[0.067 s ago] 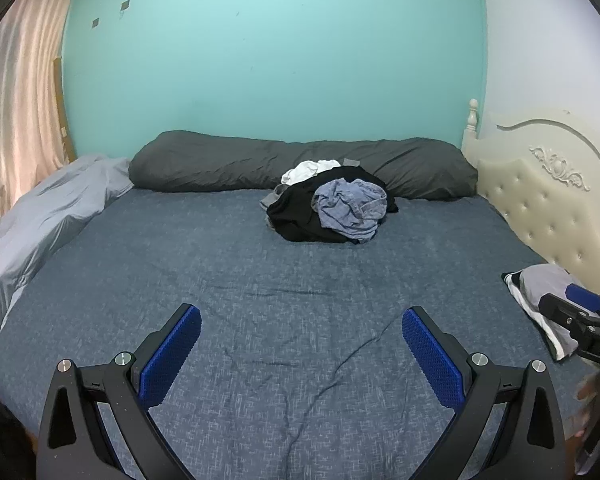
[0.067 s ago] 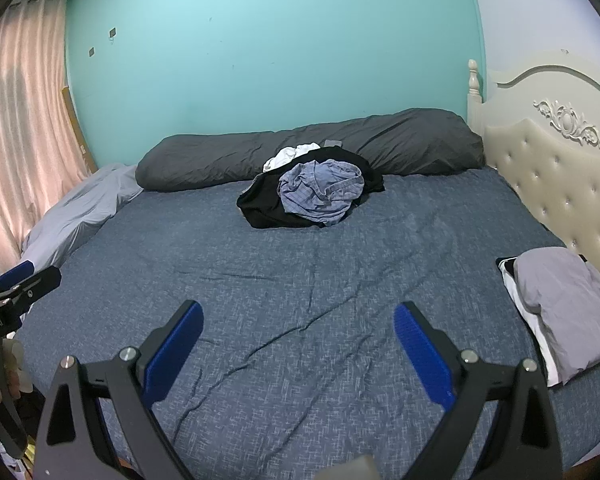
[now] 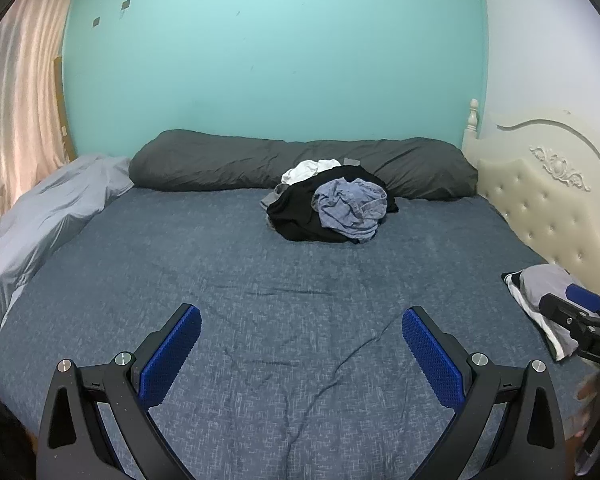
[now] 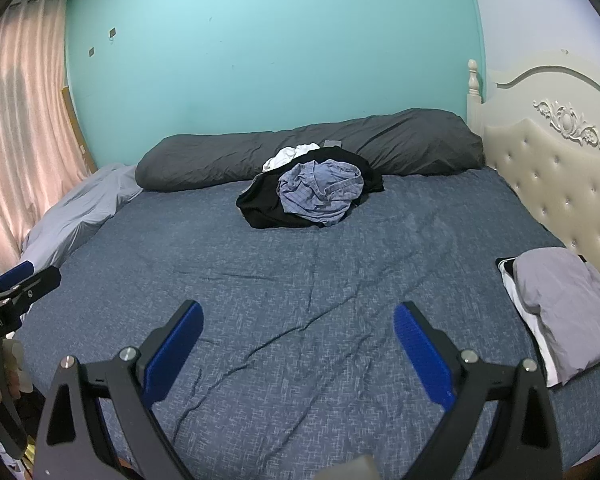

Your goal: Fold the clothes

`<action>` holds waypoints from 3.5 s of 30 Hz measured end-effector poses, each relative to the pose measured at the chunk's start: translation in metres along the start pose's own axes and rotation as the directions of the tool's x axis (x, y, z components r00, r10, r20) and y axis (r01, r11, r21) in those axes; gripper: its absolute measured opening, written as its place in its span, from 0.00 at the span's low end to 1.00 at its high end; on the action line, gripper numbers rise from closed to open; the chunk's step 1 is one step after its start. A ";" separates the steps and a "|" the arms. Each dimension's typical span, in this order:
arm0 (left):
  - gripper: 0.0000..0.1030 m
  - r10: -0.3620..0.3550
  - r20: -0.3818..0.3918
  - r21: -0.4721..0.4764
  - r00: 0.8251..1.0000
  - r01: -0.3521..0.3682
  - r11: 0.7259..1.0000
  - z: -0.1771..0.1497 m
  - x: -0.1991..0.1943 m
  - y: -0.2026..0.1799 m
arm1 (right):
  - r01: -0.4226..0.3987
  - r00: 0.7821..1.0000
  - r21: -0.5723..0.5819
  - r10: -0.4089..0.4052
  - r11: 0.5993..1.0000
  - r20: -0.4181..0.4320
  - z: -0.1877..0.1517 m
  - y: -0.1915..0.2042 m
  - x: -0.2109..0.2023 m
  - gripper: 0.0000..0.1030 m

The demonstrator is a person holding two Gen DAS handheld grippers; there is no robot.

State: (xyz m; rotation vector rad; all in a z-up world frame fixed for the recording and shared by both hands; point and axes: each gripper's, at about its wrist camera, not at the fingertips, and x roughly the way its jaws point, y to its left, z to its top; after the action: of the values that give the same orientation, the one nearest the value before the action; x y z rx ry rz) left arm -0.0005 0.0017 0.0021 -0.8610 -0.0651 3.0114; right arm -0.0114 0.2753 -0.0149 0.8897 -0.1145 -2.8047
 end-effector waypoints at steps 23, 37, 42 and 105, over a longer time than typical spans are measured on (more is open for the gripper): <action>1.00 -0.004 -0.005 0.003 1.000 0.004 1.000 -0.006 0.001 -0.006 | 0.005 1.000 -0.018 -0.005 1.000 0.009 0.000 0.003 -0.002 0.94; 1.00 -0.014 -0.015 0.008 1.000 0.014 1.000 -0.003 0.002 -0.004 | 0.007 1.000 -0.016 -0.007 1.000 0.009 -0.001 0.001 -0.003 0.94; 1.00 -0.014 -0.018 0.008 1.000 0.014 1.000 -0.002 0.004 -0.004 | 0.006 1.000 -0.012 -0.006 1.000 0.011 0.001 0.000 -0.004 0.94; 1.00 -0.047 -0.053 -0.017 0.997 0.046 0.999 -0.007 0.048 0.001 | 0.020 1.000 -0.011 -0.020 1.000 -0.024 -0.001 -0.010 0.034 0.94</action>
State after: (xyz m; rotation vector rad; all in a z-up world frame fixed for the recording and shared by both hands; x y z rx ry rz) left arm -0.0374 0.0022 -0.0293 -0.9280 -0.1067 2.9468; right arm -0.0395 0.2781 -0.0357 0.9267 -0.0880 -2.8092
